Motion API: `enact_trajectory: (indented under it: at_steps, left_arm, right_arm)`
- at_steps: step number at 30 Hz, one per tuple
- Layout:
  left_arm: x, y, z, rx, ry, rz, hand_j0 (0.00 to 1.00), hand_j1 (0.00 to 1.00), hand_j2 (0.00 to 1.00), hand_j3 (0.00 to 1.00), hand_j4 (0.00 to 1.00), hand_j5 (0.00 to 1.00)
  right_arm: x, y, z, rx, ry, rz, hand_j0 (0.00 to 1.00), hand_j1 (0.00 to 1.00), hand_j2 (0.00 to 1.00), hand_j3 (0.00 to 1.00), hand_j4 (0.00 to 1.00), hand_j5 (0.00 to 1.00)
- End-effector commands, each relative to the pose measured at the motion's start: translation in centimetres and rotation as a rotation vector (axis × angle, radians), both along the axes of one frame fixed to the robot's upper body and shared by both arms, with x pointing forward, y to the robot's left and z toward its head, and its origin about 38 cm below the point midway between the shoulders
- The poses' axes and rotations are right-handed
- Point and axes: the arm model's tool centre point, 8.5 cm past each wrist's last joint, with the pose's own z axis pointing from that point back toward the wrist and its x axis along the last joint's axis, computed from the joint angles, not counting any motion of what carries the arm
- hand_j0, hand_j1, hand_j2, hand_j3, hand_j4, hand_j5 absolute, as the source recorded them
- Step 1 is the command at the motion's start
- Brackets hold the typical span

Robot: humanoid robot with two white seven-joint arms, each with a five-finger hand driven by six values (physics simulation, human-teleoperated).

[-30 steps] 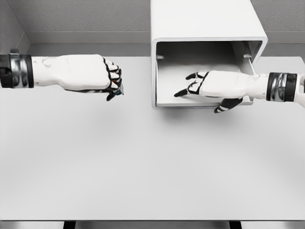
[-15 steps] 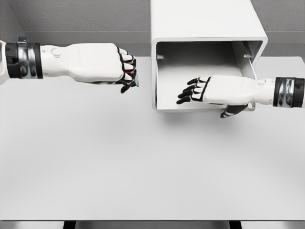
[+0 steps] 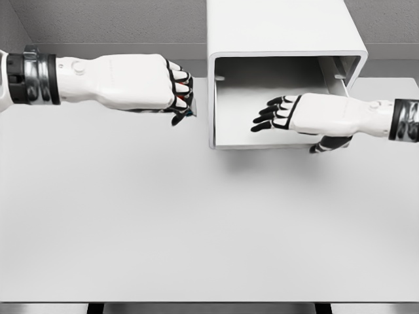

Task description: Slide open multi-storey tabletop storage cabinets and put open load switch and slide close multi-storey tabletop storage cabinets

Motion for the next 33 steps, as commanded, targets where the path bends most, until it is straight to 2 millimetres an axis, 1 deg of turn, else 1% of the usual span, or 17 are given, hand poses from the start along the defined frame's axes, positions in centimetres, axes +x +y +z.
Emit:
enact_trajectory:
  at_steps: [1, 5, 7, 8, 10, 14, 17, 18, 21, 23, 25, 28, 29, 30, 31, 32, 33]
  left_arm:
    - [0.0, 0.0, 0.1, -0.008, 0.005, 0.0, 0.33, 0.33, 0.33, 0.33, 0.33, 0.33]
    - [0.0, 0.0, 0.1, -0.011, 0.007, -0.002, 0.33, 0.33, 0.33, 0.33, 0.33, 0.33]
    - [0.0, 0.0, 0.2, -0.011, 0.005, -0.002, 0.33, 0.33, 0.33, 0.33, 0.33, 0.33]
    - [0.0, 0.0, 0.2, -0.009, 0.006, -0.001, 0.33, 0.33, 0.33, 0.33, 0.33, 0.33]
    - [0.0, 0.0, 0.3, -0.011, 0.002, -0.002, 0.33, 0.33, 0.33, 0.33, 0.33, 0.33]
    - [0.0, -0.2, 0.3, -0.013, 0.003, -0.006, 0.33, 0.33, 0.33, 0.33, 0.33, 0.33]
    - [0.0, -0.3, 0.4, -0.014, 0.0, -0.007, 0.33, 0.33, 0.33, 0.33, 0.33, 0.33]
    - [0.0, -0.4, 0.5, -0.015, -0.002, -0.01, 0.33, 0.33, 0.33, 0.33, 0.33, 0.33]
    - [-0.1, -0.9, 0.8, -0.024, -0.007, -0.024, 0.33, 0.33, 0.33, 0.33, 0.33, 0.33]
    - [-0.2, -2.0, 1.1, -0.041, -0.014, -0.051, 0.33, 0.33, 0.33, 0.33, 0.33, 0.33]
    - [-0.3, -3.1, 1.7, -0.057, -0.026, -0.078, 0.33, 0.33, 0.33, 0.33, 0.33, 0.33]
    - [-0.5, -4.7, 2.4, -0.074, -0.04, -0.117, 0.33, 0.33, 0.33, 0.33, 0.33, 0.33]
    - [-0.5, -5.3, 2.6, -0.078, -0.044, -0.13, 0.33, 0.33, 0.33, 0.33, 0.33, 0.33]
    - [-0.7, -6.8, 2.6, -0.086, -0.045, -0.16, 0.33, 0.33, 0.33, 0.33, 0.33, 0.33]
    - [-0.9, -8.1, 2.0, -0.068, -0.033, -0.186, 0.33, 0.33, 0.33, 0.33, 0.33, 0.33]
    - [-1.4, -9.9, 1.5, -0.069, -0.018, -0.23, 0.33, 0.33, 0.33, 0.33, 0.33, 0.33]
    - [-1.3, -11.4, 1.1, -0.08, 0.002, -0.251, 0.33, 0.33, 0.33, 0.33, 0.33, 0.33]
  right_arm:
    - [0.2, -0.5, 0.9, 0.014, -0.021, -0.018, 1.0, 1.0, 1.0, 1.0, 1.0, 1.0]
    - [0.1, -0.5, 0.6, 0.014, -0.016, -0.018, 1.0, 1.0, 1.0, 1.0, 1.0, 1.0]
    - [0.0, -1.4, 1.2, 0.016, -0.016, -0.034, 1.0, 1.0, 1.0, 1.0, 1.0, 1.0]
    - [-0.2, -1.6, 1.5, 0.047, -0.002, -0.034, 1.0, 1.0, 1.0, 1.0, 1.0, 1.0]
    - [-0.3, -1.8, 1.3, 0.054, 0.005, -0.037, 1.0, 1.0, 1.0, 1.0, 1.0, 1.0]
    - [-0.4, -2.4, 1.6, 0.047, 0.004, -0.047, 1.0, 1.0, 1.0, 1.0, 1.0, 1.0]
    - [-0.9, -4.2, 2.9, 0.082, 0.014, -0.076, 1.0, 1.0, 1.0, 1.0, 1.0, 1.0]
    - [-1.2, -5.4, 4.1, 0.105, 0.01, -0.096, 1.0, 1.0, 1.0, 1.0, 1.0, 1.0]
    - [-1.9, -7.5, 6.1, 0.187, -0.003, -0.134, 1.0, 1.0, 1.0, 1.0, 1.0, 1.0]
    - [-2.6, -9.6, 7.7, 0.219, -0.026, -0.176, 1.0, 1.0, 1.0, 1.0, 1.0, 1.0]
    - [-3.5, -12.0, 8.6, 0.236, -0.057, -0.236, 1.0, 1.0, 1.0, 1.0, 1.0, 1.0]
    - [-4.1, -14.2, 9.6, 0.264, -0.095, -0.298, 1.0, 1.0, 1.0, 1.0, 1.0, 1.0]
    - [-4.0, -15.2, 9.1, 0.27, -0.083, -0.33, 0.98, 0.98, 0.98, 0.98, 0.98, 0.98]
    - [-3.9, -16.2, 8.7, 0.276, -0.073, -0.359, 0.94, 0.94, 0.94, 0.94, 0.94, 0.94]
    - [-3.8, -16.8, 8.3, 0.279, -0.061, -0.38, 0.88, 0.88, 0.88, 0.88, 0.88, 0.88]
    - [-3.8, -17.4, 7.3, 0.279, -0.035, -0.403, 0.81, 0.81, 0.81, 0.81, 0.81, 0.81]
    - [-3.7, -18.2, 6.3, 0.277, -0.008, -0.429, 0.75, 0.75, 0.75, 0.75, 0.75, 0.75]
